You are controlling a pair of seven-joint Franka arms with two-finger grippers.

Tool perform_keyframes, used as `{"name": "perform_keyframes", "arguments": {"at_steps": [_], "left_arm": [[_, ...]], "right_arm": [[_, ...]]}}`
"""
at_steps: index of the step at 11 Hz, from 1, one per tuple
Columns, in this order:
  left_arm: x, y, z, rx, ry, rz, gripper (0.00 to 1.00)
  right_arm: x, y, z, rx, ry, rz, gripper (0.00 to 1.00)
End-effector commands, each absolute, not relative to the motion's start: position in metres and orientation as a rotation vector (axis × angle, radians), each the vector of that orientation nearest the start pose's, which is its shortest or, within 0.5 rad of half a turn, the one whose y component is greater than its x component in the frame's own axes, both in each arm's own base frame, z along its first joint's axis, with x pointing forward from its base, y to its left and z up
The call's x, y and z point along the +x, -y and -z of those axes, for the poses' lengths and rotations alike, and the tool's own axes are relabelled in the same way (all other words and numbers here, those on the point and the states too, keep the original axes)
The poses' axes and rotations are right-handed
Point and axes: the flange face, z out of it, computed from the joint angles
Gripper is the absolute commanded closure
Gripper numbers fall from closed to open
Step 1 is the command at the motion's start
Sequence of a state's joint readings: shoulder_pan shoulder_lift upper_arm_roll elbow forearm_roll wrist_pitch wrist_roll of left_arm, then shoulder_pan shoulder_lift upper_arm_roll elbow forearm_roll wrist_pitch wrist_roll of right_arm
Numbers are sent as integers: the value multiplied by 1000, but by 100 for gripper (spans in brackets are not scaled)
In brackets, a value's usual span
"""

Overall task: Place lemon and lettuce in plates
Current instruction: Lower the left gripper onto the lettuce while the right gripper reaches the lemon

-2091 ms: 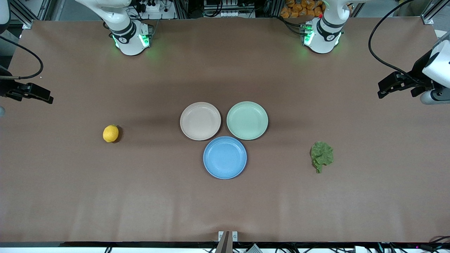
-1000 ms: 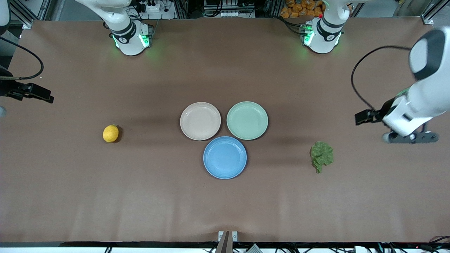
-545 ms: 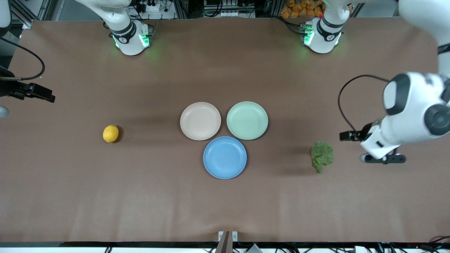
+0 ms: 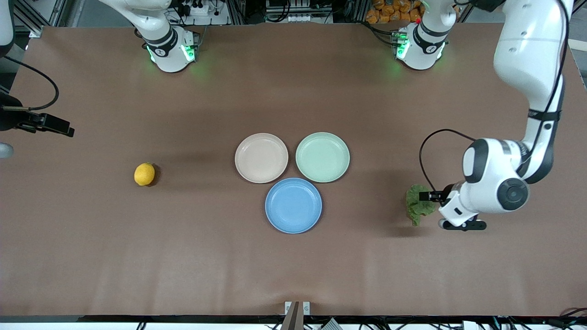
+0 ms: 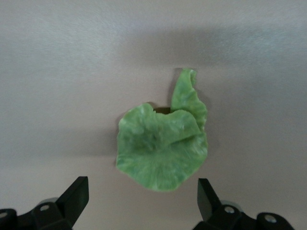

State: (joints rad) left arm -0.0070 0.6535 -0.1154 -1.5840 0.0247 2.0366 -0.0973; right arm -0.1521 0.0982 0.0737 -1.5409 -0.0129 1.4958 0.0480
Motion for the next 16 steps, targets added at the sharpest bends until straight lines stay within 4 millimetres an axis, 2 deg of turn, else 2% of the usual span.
{"name": "perform_keyframes", "arguments": {"at_steps": [1,3,5,6,9,12,15,16], "left_arm": [[680,83,-220,-3171,-40,-289,0],[677,106,-215,-3156,-11,-286,0],[678,108,-202,-3133,-25,-252,0],[680,109,-199,-3135,-26,-243,0],[680,107,-192,-3129,-35,-245,2],[681,103,-182,-3089,-82,-218,22],[682,102,-181,-3086,-90,-209,37],[682,102,-180,-3087,-90,-202,47]], "right_arm": [[573,47,-561,-3116,-194,-167,0],[574,50,-534,-3115,-205,-165,0],[576,54,-485,-3116,-218,-133,0],[574,53,-468,-3115,-217,-131,0],[570,53,-451,-3106,-222,-171,0],[565,50,-418,-3050,-264,-145,0],[558,49,-381,-3053,-270,-122,0],[558,49,-372,-3056,-267,-124,0]]}}
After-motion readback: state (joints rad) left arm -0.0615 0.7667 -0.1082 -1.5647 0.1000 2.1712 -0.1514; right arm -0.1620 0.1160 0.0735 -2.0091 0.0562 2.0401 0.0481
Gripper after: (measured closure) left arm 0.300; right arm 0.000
